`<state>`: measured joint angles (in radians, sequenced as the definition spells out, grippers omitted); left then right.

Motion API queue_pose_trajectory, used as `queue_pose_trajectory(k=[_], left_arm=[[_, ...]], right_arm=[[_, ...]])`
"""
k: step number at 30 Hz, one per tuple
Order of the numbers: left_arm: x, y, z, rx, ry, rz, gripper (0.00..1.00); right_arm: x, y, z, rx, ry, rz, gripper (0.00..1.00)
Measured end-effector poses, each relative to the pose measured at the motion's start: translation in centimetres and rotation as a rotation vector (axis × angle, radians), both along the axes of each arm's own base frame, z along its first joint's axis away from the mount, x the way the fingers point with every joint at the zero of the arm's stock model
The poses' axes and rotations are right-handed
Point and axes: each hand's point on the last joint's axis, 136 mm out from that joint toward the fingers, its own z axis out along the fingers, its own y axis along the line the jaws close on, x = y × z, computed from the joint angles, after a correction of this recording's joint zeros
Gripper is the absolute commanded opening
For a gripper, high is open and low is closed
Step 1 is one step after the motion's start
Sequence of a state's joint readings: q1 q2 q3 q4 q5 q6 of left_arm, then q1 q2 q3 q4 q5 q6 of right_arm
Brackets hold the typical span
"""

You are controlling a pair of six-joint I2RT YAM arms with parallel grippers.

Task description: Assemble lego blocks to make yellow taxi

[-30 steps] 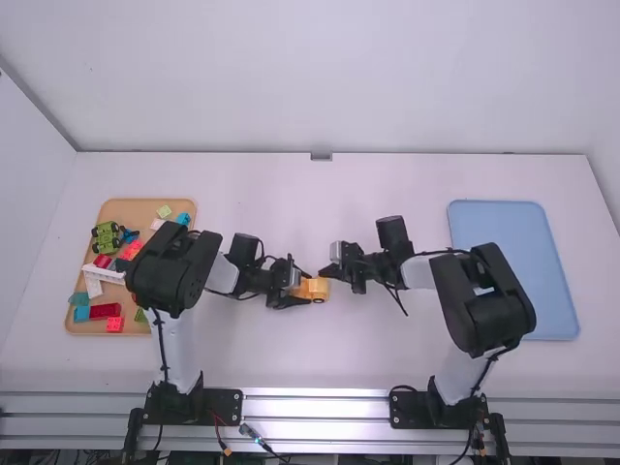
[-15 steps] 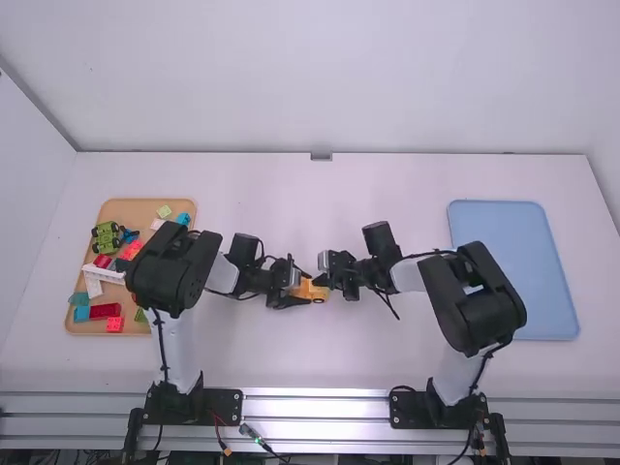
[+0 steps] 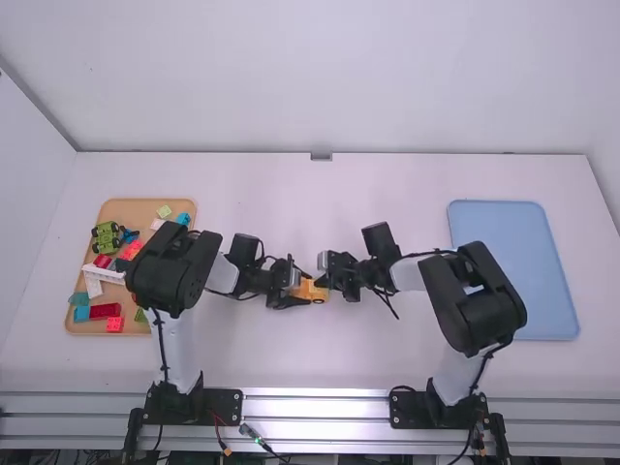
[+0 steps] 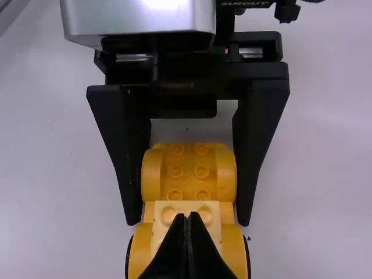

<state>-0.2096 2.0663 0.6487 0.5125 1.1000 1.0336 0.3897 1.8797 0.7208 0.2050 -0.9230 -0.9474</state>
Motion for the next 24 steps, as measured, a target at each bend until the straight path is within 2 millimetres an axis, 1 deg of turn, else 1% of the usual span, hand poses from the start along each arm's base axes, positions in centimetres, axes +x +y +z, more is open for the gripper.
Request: queue_pose_trajectory(k=[7,10,24], left_arm=[[0.0,0.0,0.0,0.0,0.0,0.0,0.54],[0.01,0.0,-0.01,0.001,0.0,0.001,0.53],[-0.02,0.01,-0.03,0.001,0.002,0.001,0.53]], right_arm=[[0.28,-0.05,-0.17,-0.009,-0.008,-0.01,0.0],[0.28,0.25,-0.44,0.011,-0.002,0.006,0.0],[0.25,0.39,-0.46,0.021,0.008,0.013,0.0]])
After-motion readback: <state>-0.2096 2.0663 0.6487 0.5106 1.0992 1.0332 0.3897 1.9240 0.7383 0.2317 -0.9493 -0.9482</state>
